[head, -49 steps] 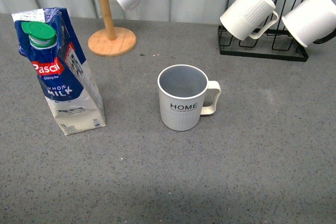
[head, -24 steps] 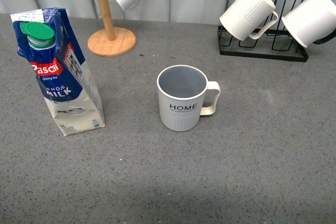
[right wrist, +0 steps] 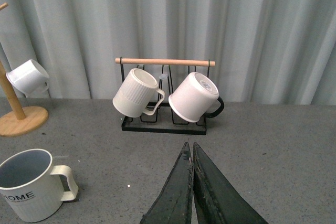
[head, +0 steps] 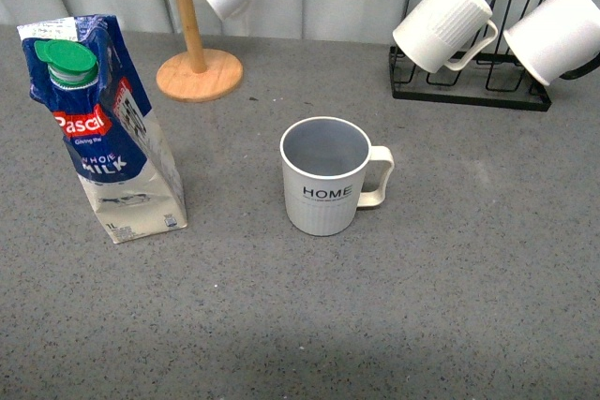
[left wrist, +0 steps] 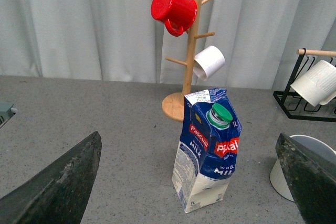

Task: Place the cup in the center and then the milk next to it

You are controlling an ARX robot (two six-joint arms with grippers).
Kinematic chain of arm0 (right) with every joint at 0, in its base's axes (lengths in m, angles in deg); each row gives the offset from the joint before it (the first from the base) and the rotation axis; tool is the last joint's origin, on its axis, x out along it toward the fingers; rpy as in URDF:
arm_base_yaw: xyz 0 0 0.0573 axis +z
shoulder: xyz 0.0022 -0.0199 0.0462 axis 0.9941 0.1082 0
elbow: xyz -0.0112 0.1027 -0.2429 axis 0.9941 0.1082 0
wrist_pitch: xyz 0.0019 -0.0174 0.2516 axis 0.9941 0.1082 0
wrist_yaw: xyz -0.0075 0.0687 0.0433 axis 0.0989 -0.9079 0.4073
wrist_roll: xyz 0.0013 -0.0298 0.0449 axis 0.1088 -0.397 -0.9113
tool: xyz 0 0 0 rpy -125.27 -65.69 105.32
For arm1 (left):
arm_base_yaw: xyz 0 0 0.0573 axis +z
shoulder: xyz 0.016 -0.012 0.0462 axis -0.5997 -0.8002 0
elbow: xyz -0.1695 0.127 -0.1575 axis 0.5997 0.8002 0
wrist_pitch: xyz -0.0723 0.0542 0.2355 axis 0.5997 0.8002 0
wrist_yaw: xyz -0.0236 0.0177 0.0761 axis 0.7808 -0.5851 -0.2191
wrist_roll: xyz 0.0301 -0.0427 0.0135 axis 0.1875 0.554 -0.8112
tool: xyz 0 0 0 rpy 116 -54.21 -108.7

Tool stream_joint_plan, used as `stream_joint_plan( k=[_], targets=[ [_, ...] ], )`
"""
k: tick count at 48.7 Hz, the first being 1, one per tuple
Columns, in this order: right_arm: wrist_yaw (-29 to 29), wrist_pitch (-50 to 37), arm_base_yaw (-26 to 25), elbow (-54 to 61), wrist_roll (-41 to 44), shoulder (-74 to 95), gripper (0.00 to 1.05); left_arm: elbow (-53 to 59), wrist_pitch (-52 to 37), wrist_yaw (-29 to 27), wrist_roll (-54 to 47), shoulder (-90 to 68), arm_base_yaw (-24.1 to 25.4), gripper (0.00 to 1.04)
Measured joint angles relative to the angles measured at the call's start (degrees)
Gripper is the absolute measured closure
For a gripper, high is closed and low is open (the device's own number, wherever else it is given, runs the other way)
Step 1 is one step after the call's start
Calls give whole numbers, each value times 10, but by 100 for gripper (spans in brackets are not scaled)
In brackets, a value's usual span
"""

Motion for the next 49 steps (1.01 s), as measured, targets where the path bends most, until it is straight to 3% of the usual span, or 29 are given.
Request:
stream_joint_plan(
  k=[4, 12, 26, 31, 39, 43, 46, 49],
  targets=[
    [-1, 89, 0, 0, 0, -71, 104, 0, 0, 0, 0, 0, 0, 7],
    [-2, 94, 0, 0, 1, -90, 102, 0, 0, 0, 0, 0, 0, 7],
    [-2, 94, 0, 0, 0, -90, 54, 0, 0, 0, 0, 0, 0, 7],
    [-2, 94, 0, 0, 0, -90, 31, 0, 0, 0, 0, 0, 0, 7],
    [-2, 94, 0, 0, 0, -90, 7, 0, 0, 0, 0, 0, 0, 7],
    [-2, 94, 0, 0, 0, -90, 10, -1, 2, -6, 1, -2, -1, 7],
    [-2, 94, 0, 0, 0, -90, 9, -20, 71, -78, 19, -38, -16, 7],
    [-2, 94, 0, 0, 0, -91, 9, -22, 83, -84, 26, -66, -12, 7]
  ],
)
